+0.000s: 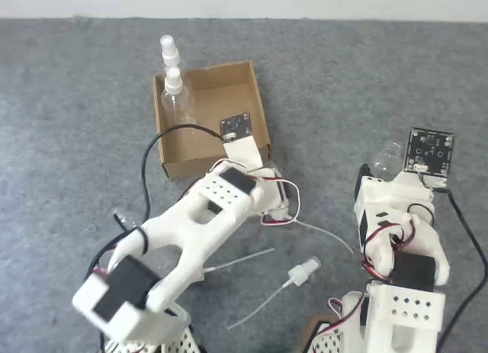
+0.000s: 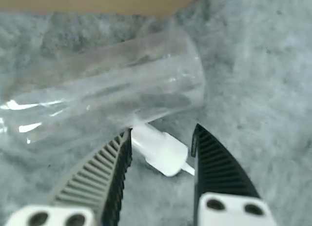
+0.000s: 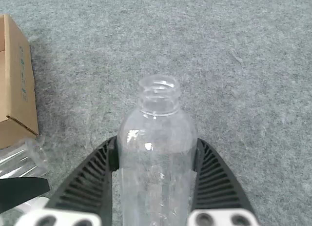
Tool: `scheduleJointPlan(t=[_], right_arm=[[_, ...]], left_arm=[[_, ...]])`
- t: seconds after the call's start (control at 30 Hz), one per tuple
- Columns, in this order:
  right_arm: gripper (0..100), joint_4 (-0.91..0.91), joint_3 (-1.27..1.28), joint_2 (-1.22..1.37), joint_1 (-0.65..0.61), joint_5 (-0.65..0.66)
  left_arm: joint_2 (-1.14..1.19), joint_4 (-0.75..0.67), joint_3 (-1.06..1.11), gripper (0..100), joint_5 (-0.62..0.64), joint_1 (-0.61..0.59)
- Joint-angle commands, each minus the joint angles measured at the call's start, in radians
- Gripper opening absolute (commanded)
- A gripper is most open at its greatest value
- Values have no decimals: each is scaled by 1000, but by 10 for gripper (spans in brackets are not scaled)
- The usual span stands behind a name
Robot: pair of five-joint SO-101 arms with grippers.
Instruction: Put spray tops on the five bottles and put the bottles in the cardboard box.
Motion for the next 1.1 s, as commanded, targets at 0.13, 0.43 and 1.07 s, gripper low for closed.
scheduleJointPlan(t=[0.13,0.43,1.07], right_arm=[[7,-25,-8,-25,13,-6],[7,-25,-8,-25,13,-6],[7,-25,-8,-25,13,-8]], left_arm=[[78,28,-117,187,12,-8],[224,163,-269,184,12,-9],[138,207,-280,11,9,-9]])
